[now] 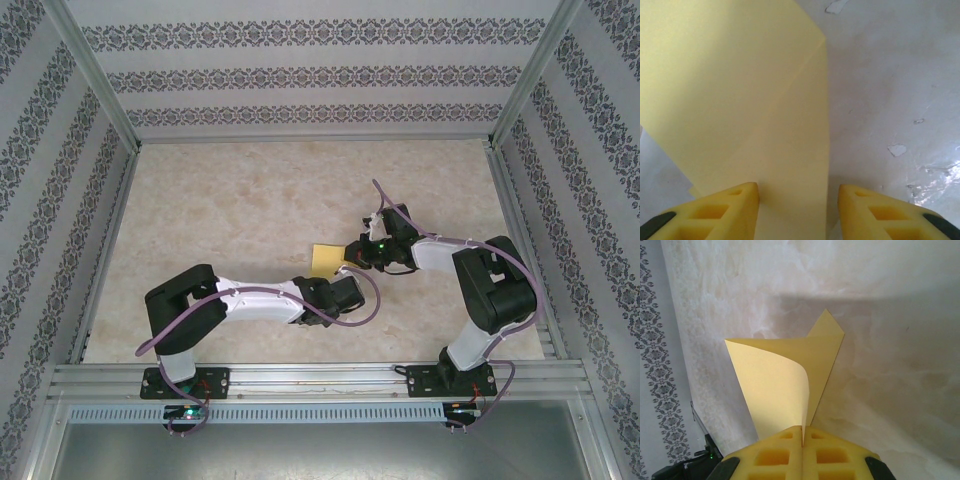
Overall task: Fold a paper plane with a square sheet of paper (fold left side to right side)
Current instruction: Fold the wing for the fifth time at the center of the table.
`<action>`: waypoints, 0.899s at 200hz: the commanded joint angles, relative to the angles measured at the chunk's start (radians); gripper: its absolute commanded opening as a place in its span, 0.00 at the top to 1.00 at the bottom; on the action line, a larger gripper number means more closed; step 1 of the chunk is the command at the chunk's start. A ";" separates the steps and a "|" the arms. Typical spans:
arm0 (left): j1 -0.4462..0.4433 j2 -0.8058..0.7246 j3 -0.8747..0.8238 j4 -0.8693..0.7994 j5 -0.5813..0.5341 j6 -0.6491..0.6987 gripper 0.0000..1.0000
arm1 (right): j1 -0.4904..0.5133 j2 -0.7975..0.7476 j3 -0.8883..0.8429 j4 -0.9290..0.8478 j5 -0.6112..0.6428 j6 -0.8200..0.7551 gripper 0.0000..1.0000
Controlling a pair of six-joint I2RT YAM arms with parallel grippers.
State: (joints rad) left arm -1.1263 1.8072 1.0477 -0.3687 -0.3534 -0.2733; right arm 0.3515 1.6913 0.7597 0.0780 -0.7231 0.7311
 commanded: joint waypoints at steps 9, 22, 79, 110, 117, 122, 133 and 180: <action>-0.016 0.007 0.012 -0.044 -0.037 -0.021 0.62 | 0.012 0.017 0.031 -0.018 0.013 -0.007 1.00; -0.015 0.007 0.009 -0.043 -0.040 -0.023 0.66 | 0.013 0.021 0.032 -0.020 0.013 -0.010 1.00; -0.015 0.010 -0.008 -0.024 -0.041 -0.036 0.81 | 0.013 0.030 0.035 -0.032 0.024 -0.018 1.00; -0.015 0.014 -0.017 -0.014 -0.046 -0.053 0.90 | 0.009 0.019 0.029 -0.050 0.047 -0.025 0.99; -0.015 0.012 -0.020 -0.010 -0.047 -0.056 0.92 | 0.005 0.008 0.022 -0.050 0.057 -0.025 0.97; -0.015 0.010 -0.023 -0.008 -0.047 -0.060 0.92 | 0.002 -0.003 0.018 -0.050 0.066 -0.023 0.95; -0.013 0.002 -0.029 -0.001 -0.046 -0.064 0.94 | -0.008 -0.033 0.005 -0.054 0.089 -0.022 0.89; 0.013 -0.052 -0.062 0.062 0.033 -0.066 0.98 | -0.093 -0.225 -0.048 -0.172 0.218 -0.092 0.64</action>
State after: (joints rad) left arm -1.1240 1.8053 1.0107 -0.3527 -0.3649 -0.3180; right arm 0.3038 1.5715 0.7422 -0.0074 -0.6060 0.6998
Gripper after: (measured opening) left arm 0.053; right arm 0.323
